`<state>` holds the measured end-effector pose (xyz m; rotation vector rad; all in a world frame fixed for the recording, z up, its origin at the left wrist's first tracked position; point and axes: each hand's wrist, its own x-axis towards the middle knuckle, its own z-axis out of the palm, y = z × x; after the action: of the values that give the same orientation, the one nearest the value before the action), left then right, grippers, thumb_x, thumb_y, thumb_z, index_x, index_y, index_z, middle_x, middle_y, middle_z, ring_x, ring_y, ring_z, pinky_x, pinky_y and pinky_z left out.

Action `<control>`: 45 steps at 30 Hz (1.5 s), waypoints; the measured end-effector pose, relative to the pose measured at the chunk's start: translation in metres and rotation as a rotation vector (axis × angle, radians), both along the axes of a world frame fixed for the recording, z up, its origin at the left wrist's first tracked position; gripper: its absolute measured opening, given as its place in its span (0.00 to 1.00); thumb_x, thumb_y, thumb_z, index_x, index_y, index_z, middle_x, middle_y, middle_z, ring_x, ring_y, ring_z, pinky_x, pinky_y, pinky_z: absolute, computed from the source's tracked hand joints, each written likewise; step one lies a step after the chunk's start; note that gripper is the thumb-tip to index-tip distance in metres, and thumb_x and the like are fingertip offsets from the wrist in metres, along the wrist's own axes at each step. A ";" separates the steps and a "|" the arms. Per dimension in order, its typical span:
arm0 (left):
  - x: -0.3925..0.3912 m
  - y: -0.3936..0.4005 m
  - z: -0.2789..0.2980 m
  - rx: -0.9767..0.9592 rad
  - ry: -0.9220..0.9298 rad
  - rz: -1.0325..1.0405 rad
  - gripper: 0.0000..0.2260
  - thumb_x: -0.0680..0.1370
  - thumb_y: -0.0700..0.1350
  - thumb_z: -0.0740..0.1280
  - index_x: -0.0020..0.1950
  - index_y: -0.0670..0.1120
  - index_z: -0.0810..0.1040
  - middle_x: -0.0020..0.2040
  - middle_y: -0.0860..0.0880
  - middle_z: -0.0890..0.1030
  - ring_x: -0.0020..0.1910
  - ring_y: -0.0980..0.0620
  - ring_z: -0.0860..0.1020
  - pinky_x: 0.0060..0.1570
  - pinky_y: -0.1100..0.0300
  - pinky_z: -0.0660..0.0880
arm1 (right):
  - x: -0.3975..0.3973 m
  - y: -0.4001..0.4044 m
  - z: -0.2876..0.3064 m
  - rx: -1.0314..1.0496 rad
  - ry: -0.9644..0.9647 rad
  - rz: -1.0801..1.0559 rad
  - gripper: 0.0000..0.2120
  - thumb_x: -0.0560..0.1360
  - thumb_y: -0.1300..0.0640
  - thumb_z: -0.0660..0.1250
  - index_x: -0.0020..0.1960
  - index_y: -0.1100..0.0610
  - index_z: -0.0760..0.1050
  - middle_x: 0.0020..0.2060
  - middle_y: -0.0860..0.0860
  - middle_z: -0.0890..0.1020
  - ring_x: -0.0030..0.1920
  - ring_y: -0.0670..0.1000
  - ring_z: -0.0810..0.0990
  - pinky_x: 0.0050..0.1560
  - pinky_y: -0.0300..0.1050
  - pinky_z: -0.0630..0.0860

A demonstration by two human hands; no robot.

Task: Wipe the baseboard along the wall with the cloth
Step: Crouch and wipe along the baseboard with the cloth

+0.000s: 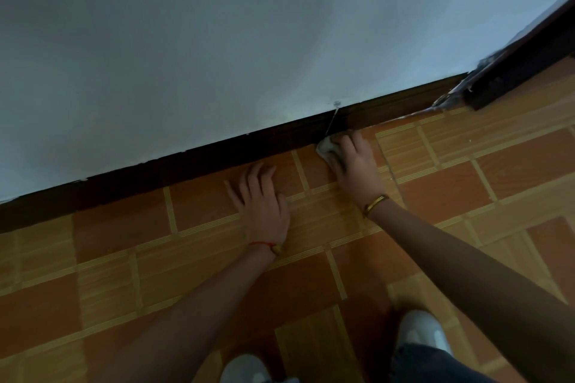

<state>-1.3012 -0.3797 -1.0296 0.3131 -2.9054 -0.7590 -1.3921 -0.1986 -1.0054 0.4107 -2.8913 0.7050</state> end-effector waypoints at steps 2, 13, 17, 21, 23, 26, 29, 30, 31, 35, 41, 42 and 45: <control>-0.012 0.018 0.001 0.021 0.014 -0.045 0.22 0.77 0.45 0.56 0.70 0.47 0.71 0.71 0.45 0.70 0.74 0.43 0.64 0.75 0.31 0.48 | -0.007 0.016 0.002 0.047 -0.009 0.067 0.12 0.76 0.64 0.67 0.59 0.63 0.73 0.56 0.59 0.74 0.53 0.58 0.74 0.54 0.50 0.74; -0.020 0.065 -0.001 -0.094 -0.091 -0.103 0.24 0.78 0.49 0.53 0.73 0.46 0.69 0.74 0.42 0.68 0.75 0.40 0.63 0.75 0.30 0.48 | -0.023 0.046 -0.003 -0.063 0.033 -0.138 0.11 0.75 0.64 0.68 0.56 0.62 0.74 0.55 0.60 0.74 0.52 0.59 0.74 0.49 0.50 0.74; -0.020 0.066 -0.005 -0.162 -0.101 -0.109 0.24 0.78 0.48 0.54 0.73 0.46 0.68 0.74 0.42 0.68 0.75 0.40 0.63 0.74 0.29 0.50 | -0.014 0.031 -0.010 -0.047 0.055 0.112 0.10 0.74 0.66 0.69 0.55 0.63 0.76 0.52 0.59 0.76 0.49 0.57 0.74 0.51 0.45 0.69; -0.019 0.067 -0.006 -0.182 -0.081 -0.103 0.23 0.79 0.48 0.54 0.74 0.46 0.68 0.74 0.42 0.68 0.75 0.40 0.63 0.74 0.30 0.50 | -0.032 0.069 -0.008 -0.001 0.047 0.114 0.11 0.72 0.66 0.69 0.55 0.63 0.76 0.52 0.59 0.76 0.49 0.59 0.74 0.49 0.51 0.73; -0.019 0.068 -0.007 -0.196 -0.075 -0.100 0.23 0.80 0.48 0.53 0.74 0.46 0.68 0.74 0.42 0.68 0.75 0.40 0.63 0.74 0.29 0.51 | -0.043 0.102 -0.007 0.007 0.060 0.032 0.12 0.72 0.66 0.68 0.55 0.62 0.76 0.52 0.60 0.76 0.51 0.59 0.74 0.51 0.50 0.71; -0.019 0.070 -0.009 -0.223 -0.067 -0.095 0.22 0.81 0.48 0.53 0.74 0.45 0.68 0.73 0.41 0.69 0.75 0.39 0.64 0.73 0.29 0.51 | -0.060 0.143 -0.004 -0.013 0.061 -0.174 0.13 0.71 0.67 0.67 0.55 0.63 0.75 0.52 0.61 0.76 0.53 0.61 0.74 0.54 0.53 0.73; -0.019 0.073 -0.009 -0.271 -0.085 -0.086 0.22 0.81 0.48 0.52 0.74 0.45 0.68 0.74 0.41 0.69 0.75 0.39 0.64 0.73 0.29 0.53 | -0.066 0.145 -0.003 -0.041 0.029 -0.305 0.13 0.71 0.69 0.66 0.55 0.65 0.74 0.54 0.62 0.75 0.56 0.62 0.73 0.57 0.58 0.73; -0.019 0.074 -0.008 -0.280 -0.100 -0.082 0.22 0.82 0.49 0.51 0.75 0.45 0.67 0.74 0.41 0.68 0.76 0.39 0.64 0.73 0.29 0.54 | -0.064 0.138 -0.003 -0.047 0.017 -0.305 0.14 0.70 0.70 0.66 0.56 0.65 0.74 0.54 0.62 0.75 0.56 0.62 0.72 0.57 0.57 0.73; -0.018 0.075 -0.007 -0.284 -0.113 -0.077 0.23 0.82 0.49 0.51 0.75 0.45 0.67 0.74 0.41 0.68 0.76 0.39 0.64 0.73 0.29 0.54 | -0.060 0.130 -0.003 -0.053 0.011 -0.280 0.15 0.70 0.70 0.67 0.56 0.65 0.74 0.55 0.62 0.74 0.56 0.61 0.72 0.57 0.55 0.73; -0.019 0.076 -0.004 -0.308 -0.125 -0.078 0.23 0.81 0.49 0.50 0.75 0.45 0.67 0.74 0.41 0.69 0.75 0.39 0.65 0.72 0.29 0.56 | -0.041 0.093 -0.007 -0.080 0.023 -0.076 0.13 0.70 0.69 0.70 0.54 0.64 0.75 0.52 0.61 0.76 0.51 0.60 0.74 0.51 0.50 0.72; -0.019 0.080 0.005 -0.287 -0.150 -0.068 0.25 0.80 0.49 0.50 0.75 0.44 0.68 0.74 0.40 0.69 0.75 0.39 0.64 0.73 0.29 0.56 | -0.052 0.124 -0.003 -0.058 0.035 0.061 0.13 0.71 0.68 0.68 0.55 0.62 0.76 0.52 0.59 0.76 0.51 0.59 0.74 0.53 0.50 0.72; -0.018 0.082 0.006 -0.280 -0.159 -0.060 0.25 0.80 0.50 0.50 0.74 0.43 0.68 0.74 0.40 0.69 0.75 0.38 0.64 0.73 0.30 0.56 | -0.058 0.139 -0.003 -0.071 0.033 -0.009 0.13 0.72 0.67 0.68 0.56 0.62 0.75 0.52 0.60 0.75 0.53 0.59 0.74 0.54 0.51 0.72; -0.018 0.086 0.011 -0.244 -0.168 -0.044 0.26 0.80 0.51 0.49 0.75 0.44 0.68 0.74 0.40 0.68 0.76 0.38 0.63 0.74 0.31 0.54 | -0.073 0.171 0.000 -0.110 0.028 -0.218 0.13 0.71 0.68 0.66 0.56 0.62 0.73 0.54 0.61 0.74 0.54 0.62 0.73 0.55 0.56 0.73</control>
<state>-1.3193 -0.2939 -1.0184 0.3008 -3.1287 -0.3926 -1.4653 -0.0275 -1.0050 0.0887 -2.7966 0.8079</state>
